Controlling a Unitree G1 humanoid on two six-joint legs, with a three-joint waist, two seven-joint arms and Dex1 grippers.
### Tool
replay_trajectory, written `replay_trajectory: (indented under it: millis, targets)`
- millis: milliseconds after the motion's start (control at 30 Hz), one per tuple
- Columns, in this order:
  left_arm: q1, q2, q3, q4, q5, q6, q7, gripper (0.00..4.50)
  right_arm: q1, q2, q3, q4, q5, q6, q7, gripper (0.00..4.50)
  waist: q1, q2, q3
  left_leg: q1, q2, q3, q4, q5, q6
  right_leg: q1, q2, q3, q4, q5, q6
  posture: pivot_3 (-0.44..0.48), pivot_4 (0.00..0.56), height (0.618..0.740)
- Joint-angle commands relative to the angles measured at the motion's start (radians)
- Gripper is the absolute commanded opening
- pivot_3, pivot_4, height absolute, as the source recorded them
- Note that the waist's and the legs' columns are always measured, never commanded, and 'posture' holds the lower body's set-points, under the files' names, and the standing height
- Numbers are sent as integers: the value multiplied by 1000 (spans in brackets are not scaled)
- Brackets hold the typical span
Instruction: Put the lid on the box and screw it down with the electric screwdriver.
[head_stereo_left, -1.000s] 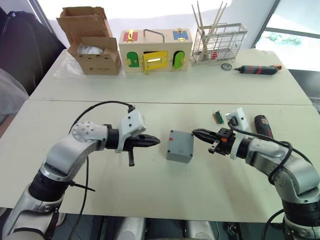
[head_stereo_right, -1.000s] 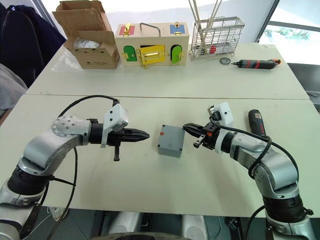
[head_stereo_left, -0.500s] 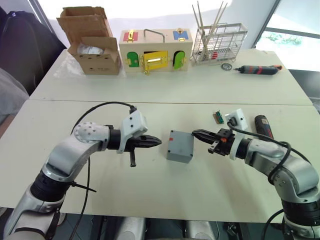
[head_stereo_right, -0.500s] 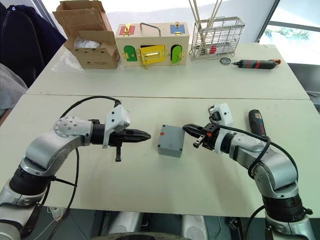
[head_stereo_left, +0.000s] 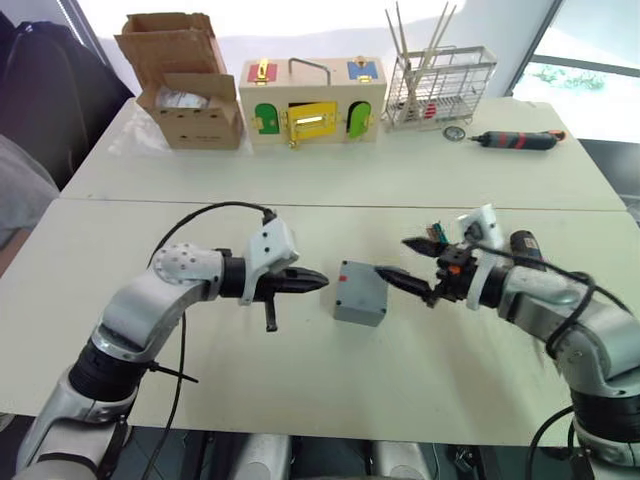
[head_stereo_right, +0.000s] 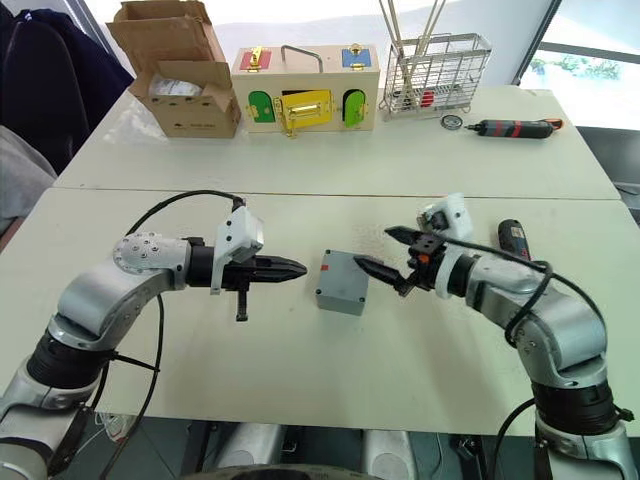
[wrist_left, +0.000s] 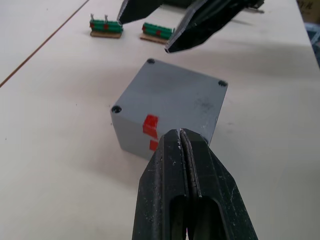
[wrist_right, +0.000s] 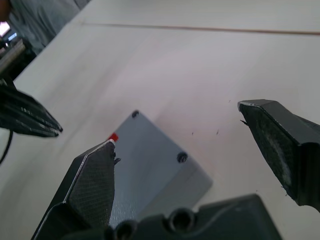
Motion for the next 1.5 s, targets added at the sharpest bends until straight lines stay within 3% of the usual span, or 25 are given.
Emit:
replay_trajectory:
  millis: [33,100,267,433,533,600,800,1133,1500]
  targets:
    - [-46,-30,52,-17,-54,-1,5,0,-58,-14,-152,9,45,-26,-36,4484,1,0,0,0,0,0,0,0,0,0,0,0,0,0,0,0,150,731]
    - [-59,-44,57,-17,-70,6,8,0,-78,-8,-195,24,52,-54,-49,4484,-1,0,0,0,0,0,0,0,0,0,0,0,0,0,0,0,150,731]
    - [-114,-101,-1,-34,-100,-36,-58,0,-190,-377,-217,274,7,97,79,4484,2,2,1,0,-1,1,1,0,1,1,-2,0,-1,0,0,0,150,731]
    - [-143,-155,-69,-6,-69,-78,-85,0,-244,-559,-88,435,9,244,200,4484,-9,1,1,0,0,2,0,-4,7,2,-1,-1,-3,0,0,0,150,731]
    - [-155,-177,-138,12,-22,-135,-117,0,-184,-759,147,560,-137,236,341,4484,-6,5,1,0,0,3,0,-4,7,1,-1,0,-2,0,0,0,150,731]
    - [-150,-185,-152,13,-13,-149,-119,0,-173,-810,218,607,-166,230,414,4484,-3,5,1,0,0,3,1,-5,8,2,-1,0,-3,0,0,0,150,731]
    - [-131,-203,-175,26,22,-172,-105,0,-243,-790,350,694,-222,276,547,4484,-19,6,1,1,0,4,1,-5,9,1,-1,1,-2,0,0,0,150,731]
    - [-70,-189,-176,-47,47,-137,-33,0,-574,-580,596,999,-418,329,631,4484,-15,6,1,0,0,4,0,-2,4,0,-2,1,-3,0,1,0,150,731]
    - [-33,-179,-182,-80,55,-115,30,0,-603,-520,759,1035,-559,283,781,4484,-2,6,1,0,-1,4,1,-2,3,1,-2,1,-3,0,1,0,150,731]
